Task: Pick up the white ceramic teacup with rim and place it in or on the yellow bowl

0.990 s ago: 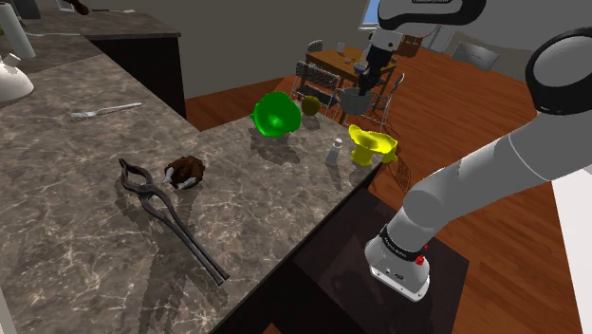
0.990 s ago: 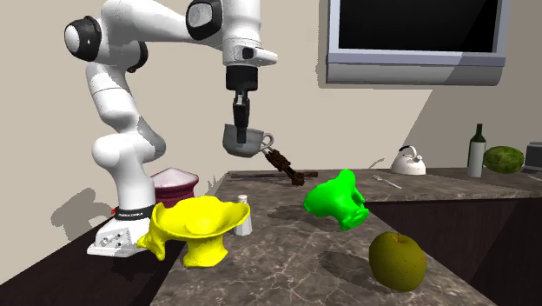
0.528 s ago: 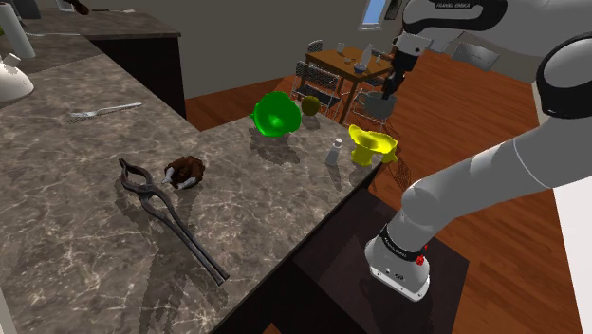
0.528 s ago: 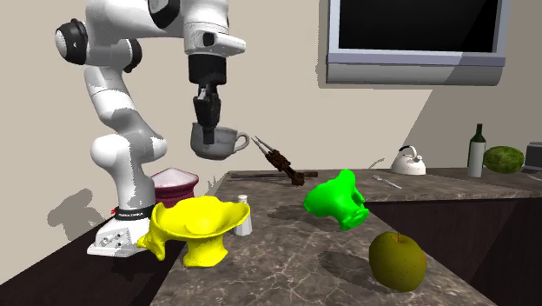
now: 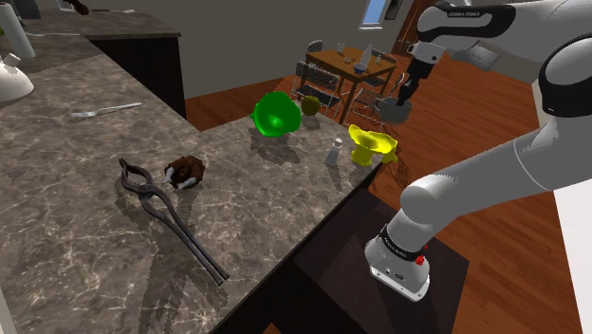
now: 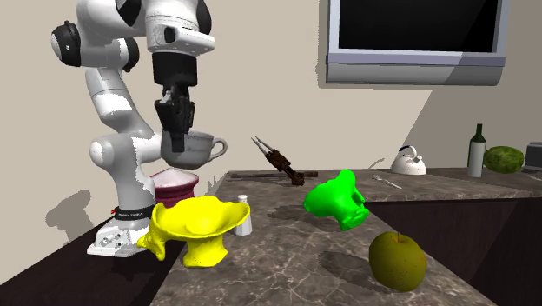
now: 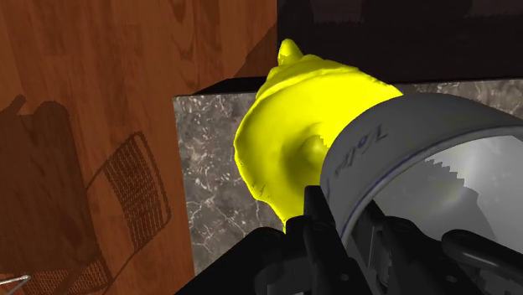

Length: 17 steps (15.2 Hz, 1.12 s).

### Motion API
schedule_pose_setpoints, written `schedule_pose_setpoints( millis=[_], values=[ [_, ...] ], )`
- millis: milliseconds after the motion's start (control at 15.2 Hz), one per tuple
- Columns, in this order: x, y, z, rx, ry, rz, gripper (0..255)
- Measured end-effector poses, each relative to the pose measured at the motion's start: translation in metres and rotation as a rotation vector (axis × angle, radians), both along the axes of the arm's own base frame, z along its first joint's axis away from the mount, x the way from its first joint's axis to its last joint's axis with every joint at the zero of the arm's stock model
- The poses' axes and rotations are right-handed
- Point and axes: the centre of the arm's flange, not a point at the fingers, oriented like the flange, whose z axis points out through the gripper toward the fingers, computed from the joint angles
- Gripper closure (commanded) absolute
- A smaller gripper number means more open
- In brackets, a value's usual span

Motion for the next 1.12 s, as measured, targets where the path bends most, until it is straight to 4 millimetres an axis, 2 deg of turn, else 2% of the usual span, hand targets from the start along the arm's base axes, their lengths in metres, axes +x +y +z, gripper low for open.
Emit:
schedule_pose_setpoints(
  millis=[792, 1122],
  values=[
    [0.0, -0.002, -0.063, 0.0, 0.0, 0.0, 255],
    [0.0, -0.001, -0.072, 0.0, 0.0, 0.0, 255]
  ],
)
